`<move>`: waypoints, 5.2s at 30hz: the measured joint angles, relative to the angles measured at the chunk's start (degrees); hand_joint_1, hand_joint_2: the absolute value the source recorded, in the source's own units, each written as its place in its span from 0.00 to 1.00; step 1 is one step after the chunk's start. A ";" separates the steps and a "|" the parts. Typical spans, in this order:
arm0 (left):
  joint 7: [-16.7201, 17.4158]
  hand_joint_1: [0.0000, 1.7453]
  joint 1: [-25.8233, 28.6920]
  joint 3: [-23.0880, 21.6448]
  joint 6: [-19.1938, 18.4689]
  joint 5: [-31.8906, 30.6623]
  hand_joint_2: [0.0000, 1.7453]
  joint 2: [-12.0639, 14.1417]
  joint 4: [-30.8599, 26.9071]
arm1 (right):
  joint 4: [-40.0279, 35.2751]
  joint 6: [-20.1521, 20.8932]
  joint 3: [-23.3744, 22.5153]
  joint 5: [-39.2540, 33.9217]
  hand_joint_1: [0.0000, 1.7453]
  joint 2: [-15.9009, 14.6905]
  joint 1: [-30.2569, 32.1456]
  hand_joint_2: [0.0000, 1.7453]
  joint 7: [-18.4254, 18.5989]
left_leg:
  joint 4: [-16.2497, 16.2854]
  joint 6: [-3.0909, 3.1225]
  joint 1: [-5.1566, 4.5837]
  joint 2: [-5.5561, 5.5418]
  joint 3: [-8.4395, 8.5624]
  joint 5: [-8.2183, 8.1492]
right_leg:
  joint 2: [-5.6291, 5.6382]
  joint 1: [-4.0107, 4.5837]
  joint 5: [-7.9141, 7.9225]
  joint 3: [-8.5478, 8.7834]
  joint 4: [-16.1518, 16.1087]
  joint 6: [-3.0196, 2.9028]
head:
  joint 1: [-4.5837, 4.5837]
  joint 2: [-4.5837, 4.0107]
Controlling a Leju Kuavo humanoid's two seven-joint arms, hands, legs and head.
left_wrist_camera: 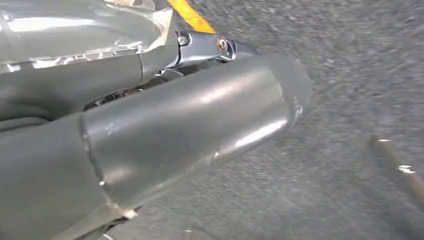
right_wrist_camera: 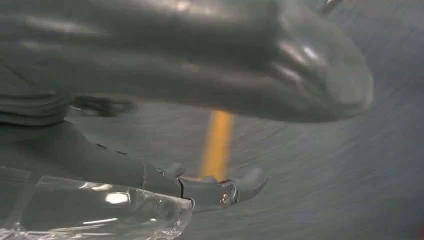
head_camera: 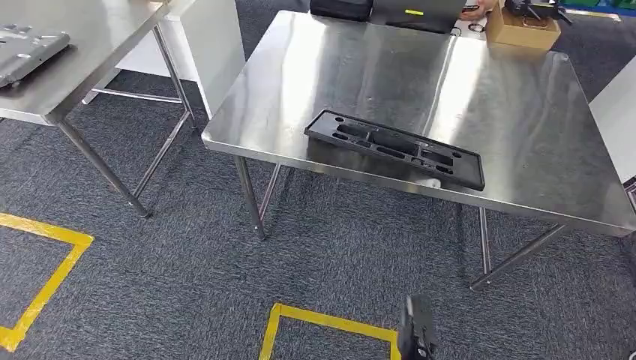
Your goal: Take the parts from the cabinet and place them on the table.
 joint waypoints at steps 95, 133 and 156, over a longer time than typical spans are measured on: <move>2.03 0.00 -0.35 -2.95 -0.39 -9.53 0.00 0.07 1.60 | 16.95 0.55 -14.88 -3.71 0.00 0.57 0.05 0.00 2.51 | -0.56 -2.02 -0.11 1.17 -2.27 3.16 | 0.04 0.29 0.65 15.94 -20.32 -0.81 | -0.41 0.00; 2.65 0.00 -0.78 -4.20 -0.28 -10.62 0.00 -0.04 1.68 | 17.13 1.35 -15.20 -2.62 0.00 -0.81 1.23 0.00 2.21 | -0.58 0.35 -0.12 -0.65 2.23 -1.24 | -0.23 -0.41 -2.91 0.05 0.27 -1.02 | 0.07 0.00; 3.01 0.00 -1.18 -4.44 -0.44 -11.82 0.00 -0.09 1.86 | 17.32 1.88 -14.88 -3.01 0.00 -1.27 1.65 0.00 2.86 | 0.59 -2.56 -0.07 3.93 3.02 -3.05 | -5.92 1.18 4.60 8.81 -17.19 -2.97 | -0.22 0.00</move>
